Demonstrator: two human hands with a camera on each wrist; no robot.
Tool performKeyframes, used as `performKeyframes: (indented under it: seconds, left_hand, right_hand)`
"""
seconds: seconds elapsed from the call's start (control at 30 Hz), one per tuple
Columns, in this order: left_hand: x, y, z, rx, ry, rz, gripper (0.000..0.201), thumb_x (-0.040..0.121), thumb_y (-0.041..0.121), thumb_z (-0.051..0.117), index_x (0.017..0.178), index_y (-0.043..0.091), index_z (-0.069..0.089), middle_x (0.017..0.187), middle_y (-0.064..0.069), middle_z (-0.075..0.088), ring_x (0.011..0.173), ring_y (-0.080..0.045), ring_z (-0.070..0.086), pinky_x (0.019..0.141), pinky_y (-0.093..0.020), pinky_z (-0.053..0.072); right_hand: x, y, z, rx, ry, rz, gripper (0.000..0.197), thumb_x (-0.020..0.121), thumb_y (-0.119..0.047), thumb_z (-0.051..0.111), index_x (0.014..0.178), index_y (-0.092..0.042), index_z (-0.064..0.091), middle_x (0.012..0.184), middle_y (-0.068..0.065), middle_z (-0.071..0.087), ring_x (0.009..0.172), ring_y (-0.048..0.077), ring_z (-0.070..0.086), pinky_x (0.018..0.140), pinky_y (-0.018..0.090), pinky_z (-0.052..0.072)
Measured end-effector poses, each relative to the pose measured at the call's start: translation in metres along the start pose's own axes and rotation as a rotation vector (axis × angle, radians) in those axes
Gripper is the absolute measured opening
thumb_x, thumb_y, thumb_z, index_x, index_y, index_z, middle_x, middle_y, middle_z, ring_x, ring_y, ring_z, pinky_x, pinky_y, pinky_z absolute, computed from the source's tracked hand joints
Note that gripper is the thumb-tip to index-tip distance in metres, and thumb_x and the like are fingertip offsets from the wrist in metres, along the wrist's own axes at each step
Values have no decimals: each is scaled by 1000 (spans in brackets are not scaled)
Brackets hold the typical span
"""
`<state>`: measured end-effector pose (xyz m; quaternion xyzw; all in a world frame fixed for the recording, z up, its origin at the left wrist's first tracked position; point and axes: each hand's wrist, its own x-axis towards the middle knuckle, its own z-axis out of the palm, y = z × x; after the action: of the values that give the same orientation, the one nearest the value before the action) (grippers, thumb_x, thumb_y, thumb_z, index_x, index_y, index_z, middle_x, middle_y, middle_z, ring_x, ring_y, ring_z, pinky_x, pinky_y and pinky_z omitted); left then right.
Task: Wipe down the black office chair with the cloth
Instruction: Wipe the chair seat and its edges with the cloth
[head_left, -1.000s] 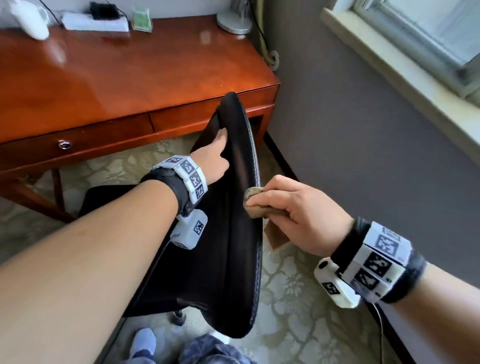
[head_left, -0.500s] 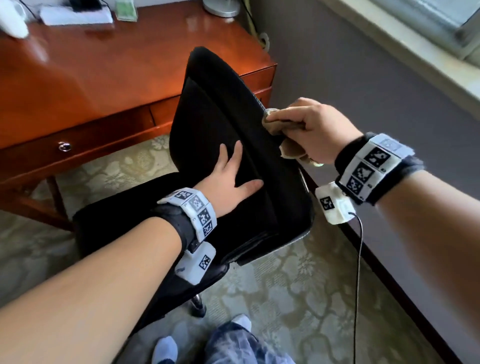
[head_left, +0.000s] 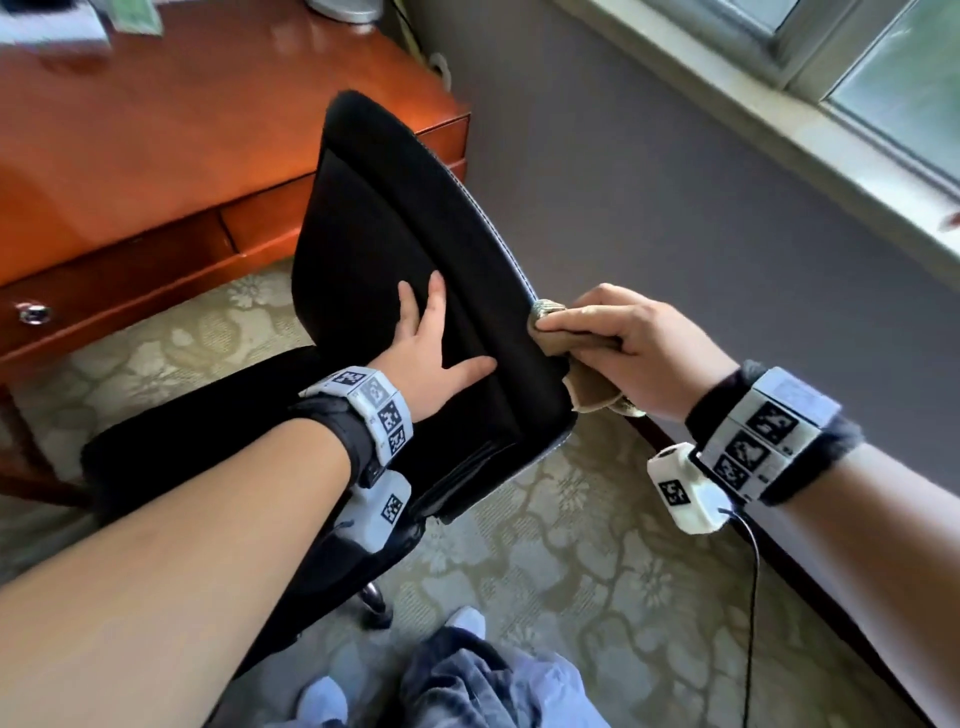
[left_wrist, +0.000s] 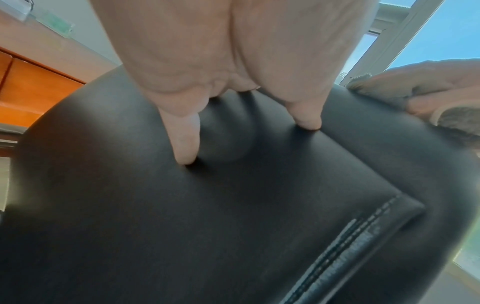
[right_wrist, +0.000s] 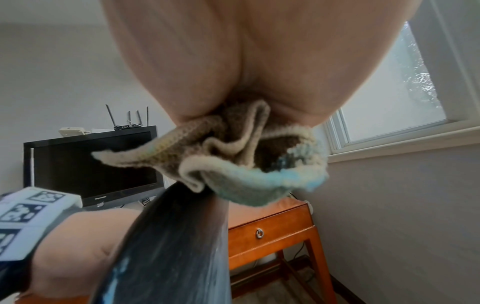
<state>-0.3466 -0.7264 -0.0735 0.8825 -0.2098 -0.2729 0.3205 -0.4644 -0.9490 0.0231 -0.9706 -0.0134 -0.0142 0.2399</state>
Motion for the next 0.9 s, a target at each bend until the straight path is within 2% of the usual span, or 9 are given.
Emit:
performKeyframes:
  seconds: [0.13,0.3,0.43,0.6,0.77,0.83,0.9]
  left_hand:
    - [-5,4,-7,9,19,-21,114,91,68,63,162,41,-22,172,-4,-27,156,-36,30,114,-42,40]
    - [-18,4,1,26,36,35,107,95,61,65,164,42,-14,173,-4,-23,152,-38,37,102,-35,43]
    - [-19,3,8,30,25,58,106,95,61,64,164,42,-15,173,-4,-23,150,-39,40,105,-38,46]
    - [-25,-1,11,5,36,85,104,95,62,63,164,44,-13,174,-2,-22,151,-36,39,98,-32,41]
    - [-25,-7,10,-19,83,111,99,94,67,61,162,52,-9,175,1,-19,154,-34,34,103,-32,39]
    - [-25,-12,13,-27,106,126,93,95,70,56,160,57,-8,174,4,-19,153,-34,36,104,-34,40]
    - [-25,-16,19,-24,141,148,85,95,73,51,157,63,-7,174,6,-19,149,-34,42,99,-32,41]
  right_hand:
    - [0,-8,5,4,43,18,34,98,-14,66,119,-39,75,110,-14,63,103,2,60,86,4,39]
    - [-16,-14,14,-7,120,29,39,94,-10,67,120,-37,75,110,-15,62,103,2,60,86,6,40]
    - [-52,-14,30,-8,225,29,45,89,-3,69,121,-35,75,111,-15,63,101,0,59,85,1,36]
    - [-81,-13,37,36,218,29,50,88,0,71,122,-36,74,114,-17,63,107,-3,59,88,5,40]
    - [-70,-14,34,-2,252,-11,46,89,-1,70,121,-33,75,112,-13,65,103,1,60,88,5,40]
    - [-65,-12,38,3,292,-18,43,90,-2,69,120,-32,76,111,-10,65,103,3,61,88,9,43]
    - [-60,-9,42,28,334,-16,41,91,-1,68,118,-30,77,111,-8,66,103,5,62,89,16,47]
